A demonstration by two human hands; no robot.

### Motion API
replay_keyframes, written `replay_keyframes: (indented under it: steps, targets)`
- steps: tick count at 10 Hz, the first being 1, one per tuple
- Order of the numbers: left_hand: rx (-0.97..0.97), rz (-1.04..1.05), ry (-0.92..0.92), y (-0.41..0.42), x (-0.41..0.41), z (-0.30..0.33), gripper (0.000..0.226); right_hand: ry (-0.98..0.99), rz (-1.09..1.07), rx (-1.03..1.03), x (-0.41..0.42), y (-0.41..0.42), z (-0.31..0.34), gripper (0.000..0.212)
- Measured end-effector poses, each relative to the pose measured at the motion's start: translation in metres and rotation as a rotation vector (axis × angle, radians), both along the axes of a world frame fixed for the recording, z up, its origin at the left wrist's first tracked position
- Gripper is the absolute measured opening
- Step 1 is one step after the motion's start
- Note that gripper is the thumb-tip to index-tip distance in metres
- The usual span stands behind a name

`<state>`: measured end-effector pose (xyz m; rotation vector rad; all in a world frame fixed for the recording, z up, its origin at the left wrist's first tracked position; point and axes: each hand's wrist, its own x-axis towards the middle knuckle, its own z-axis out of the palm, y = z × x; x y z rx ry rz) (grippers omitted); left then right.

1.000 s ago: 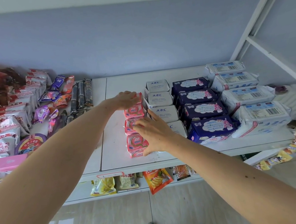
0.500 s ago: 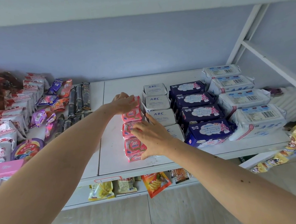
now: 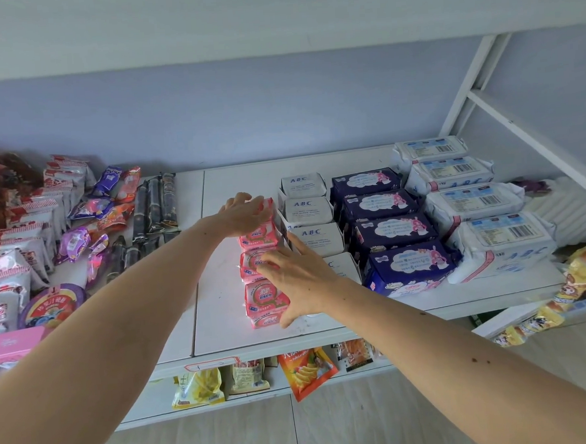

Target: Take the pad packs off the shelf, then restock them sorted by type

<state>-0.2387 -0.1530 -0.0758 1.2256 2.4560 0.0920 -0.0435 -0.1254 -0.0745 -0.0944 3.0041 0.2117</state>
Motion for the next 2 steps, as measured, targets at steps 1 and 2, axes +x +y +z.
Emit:
replay_keyframes:
  steps: [1, 2]
  targets:
    - [0.012, 0.007, -0.012, -0.002, 0.0029, 0.0016, 0.055, -0.006, 0.002, 0.0, 0.0018, -0.0008, 0.0045, 0.107]
    - [0.035, 0.011, 0.016, -0.003, -0.0013, -0.0041, 0.065, -0.035, -0.002, -0.016, 0.0038, 0.001, 0.0082, 0.105]
